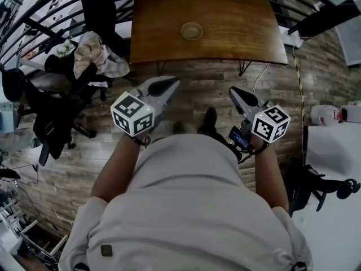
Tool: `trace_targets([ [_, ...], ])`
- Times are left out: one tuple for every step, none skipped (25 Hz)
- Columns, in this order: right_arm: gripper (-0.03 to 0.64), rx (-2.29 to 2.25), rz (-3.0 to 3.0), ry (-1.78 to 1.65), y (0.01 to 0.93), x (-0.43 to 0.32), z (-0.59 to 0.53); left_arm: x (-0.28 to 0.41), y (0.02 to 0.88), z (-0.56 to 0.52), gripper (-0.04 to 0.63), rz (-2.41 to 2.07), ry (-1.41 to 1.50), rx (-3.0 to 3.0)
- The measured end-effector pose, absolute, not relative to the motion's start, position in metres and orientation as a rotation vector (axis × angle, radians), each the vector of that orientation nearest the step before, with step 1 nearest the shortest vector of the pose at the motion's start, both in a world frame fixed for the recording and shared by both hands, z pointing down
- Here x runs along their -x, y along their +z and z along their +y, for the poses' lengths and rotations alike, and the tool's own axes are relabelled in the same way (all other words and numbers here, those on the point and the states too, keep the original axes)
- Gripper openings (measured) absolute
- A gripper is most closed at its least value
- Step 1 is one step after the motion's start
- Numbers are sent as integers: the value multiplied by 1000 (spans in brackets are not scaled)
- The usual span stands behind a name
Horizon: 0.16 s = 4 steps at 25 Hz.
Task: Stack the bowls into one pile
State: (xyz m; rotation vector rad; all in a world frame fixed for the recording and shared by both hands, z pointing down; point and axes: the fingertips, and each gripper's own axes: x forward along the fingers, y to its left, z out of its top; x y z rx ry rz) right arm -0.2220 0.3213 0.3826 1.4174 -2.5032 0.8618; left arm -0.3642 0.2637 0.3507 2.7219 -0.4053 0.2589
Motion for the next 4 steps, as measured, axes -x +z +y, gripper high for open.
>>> trace_targets([
  [8, -1420, -2501, 863, 383, 222, 321, 365, 351, 263, 5, -402, 258, -2721],
  [8, -1423, -2499, 866, 383, 222, 321, 365, 351, 262, 5, -399, 256, -2720],
  [8, -1425, -2498, 870, 383, 222, 320, 365, 351, 261, 5, -397, 255, -2719],
  [8, -1428, -2498, 874, 383, 222, 320, 366, 352, 261, 5, -395, 254, -2718],
])
